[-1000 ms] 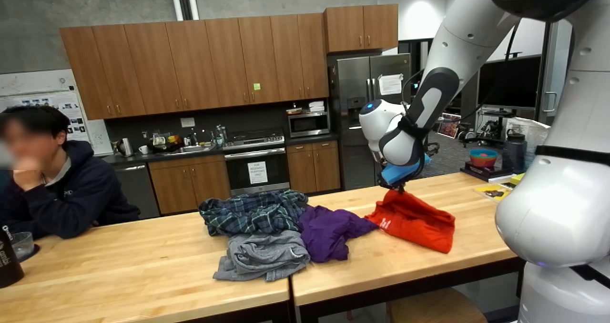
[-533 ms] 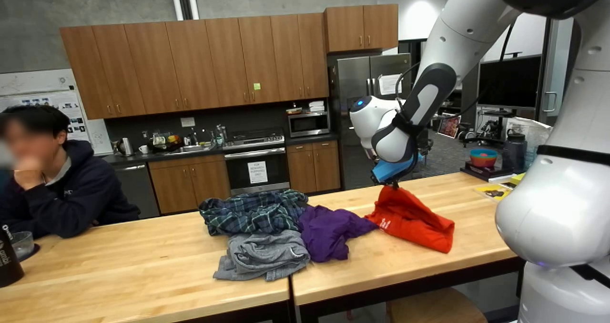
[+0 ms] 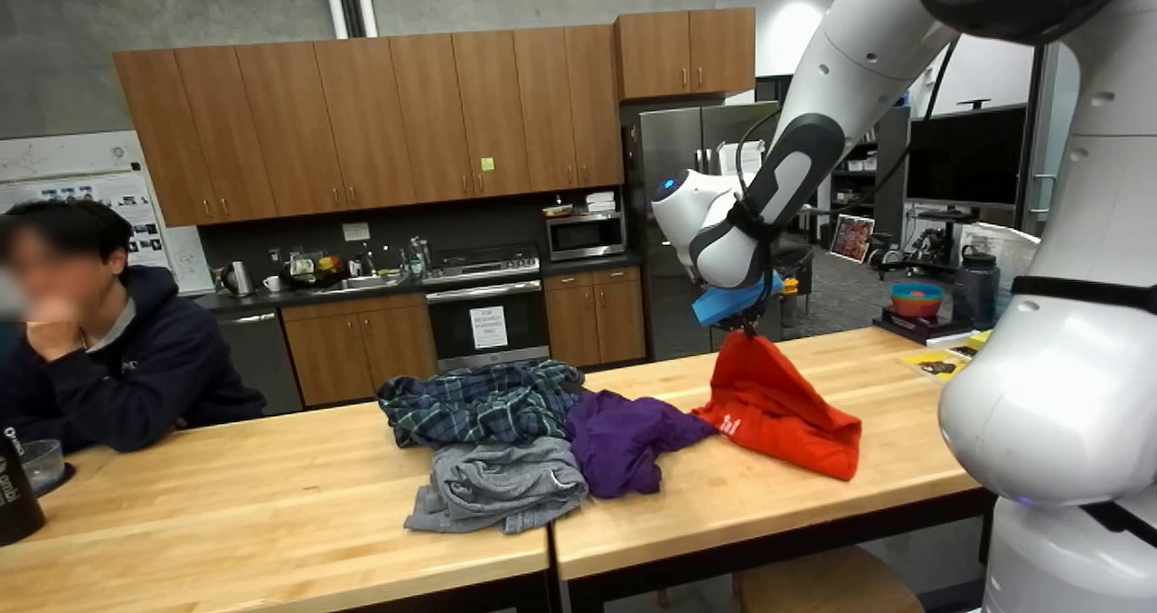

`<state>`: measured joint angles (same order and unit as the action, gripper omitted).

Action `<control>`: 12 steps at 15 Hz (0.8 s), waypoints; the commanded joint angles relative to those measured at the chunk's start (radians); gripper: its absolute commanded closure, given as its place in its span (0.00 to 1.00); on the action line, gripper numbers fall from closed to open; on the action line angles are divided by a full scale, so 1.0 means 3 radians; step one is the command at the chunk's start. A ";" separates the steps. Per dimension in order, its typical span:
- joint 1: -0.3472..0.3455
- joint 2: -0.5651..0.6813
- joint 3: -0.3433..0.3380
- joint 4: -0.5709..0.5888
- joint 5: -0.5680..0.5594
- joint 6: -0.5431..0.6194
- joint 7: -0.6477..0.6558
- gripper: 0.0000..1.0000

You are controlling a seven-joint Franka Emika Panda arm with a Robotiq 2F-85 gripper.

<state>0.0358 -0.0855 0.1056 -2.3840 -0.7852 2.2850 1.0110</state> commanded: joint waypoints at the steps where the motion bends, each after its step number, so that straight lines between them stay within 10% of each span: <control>1: 0.0061 0.0150 0.0054 0.0166 -0.0162 -0.0233 0.0283 0.99; 12: 0.0329 0.0384 0.0149 0.0204 -0.0325 -0.0405 0.0514 0.99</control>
<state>0.1172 0.0189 0.1489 -2.3408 -0.8583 2.1939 1.1389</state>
